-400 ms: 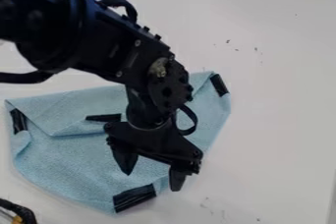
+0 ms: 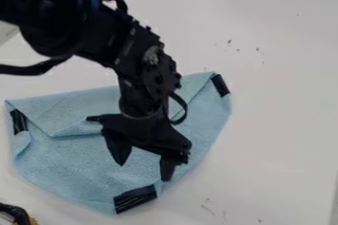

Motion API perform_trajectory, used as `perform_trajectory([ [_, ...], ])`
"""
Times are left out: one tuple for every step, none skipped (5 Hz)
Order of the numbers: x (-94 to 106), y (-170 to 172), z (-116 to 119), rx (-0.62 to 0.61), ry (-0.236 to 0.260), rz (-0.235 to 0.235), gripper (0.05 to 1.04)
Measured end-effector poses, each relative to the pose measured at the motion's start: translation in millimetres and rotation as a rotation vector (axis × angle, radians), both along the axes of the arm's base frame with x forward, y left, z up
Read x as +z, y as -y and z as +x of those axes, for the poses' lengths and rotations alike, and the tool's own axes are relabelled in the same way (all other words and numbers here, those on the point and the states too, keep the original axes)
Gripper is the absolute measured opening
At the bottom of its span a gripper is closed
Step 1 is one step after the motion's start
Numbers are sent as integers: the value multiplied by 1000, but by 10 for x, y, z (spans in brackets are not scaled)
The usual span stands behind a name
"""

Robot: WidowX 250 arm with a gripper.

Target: Unfolded the cloth from right to top left

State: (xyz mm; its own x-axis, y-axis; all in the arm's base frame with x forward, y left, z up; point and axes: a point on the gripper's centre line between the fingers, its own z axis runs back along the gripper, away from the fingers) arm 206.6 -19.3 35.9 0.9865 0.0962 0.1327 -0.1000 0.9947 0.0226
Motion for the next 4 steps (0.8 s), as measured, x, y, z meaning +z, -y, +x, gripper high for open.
perform_trajectory([
  [22,-213,172,-21,18,3,1001],
  [29,-453,324,-40,35,6,1001],
  [34,-649,387,-42,65,22,1001],
  [33,-811,483,-52,77,33,1001],
])
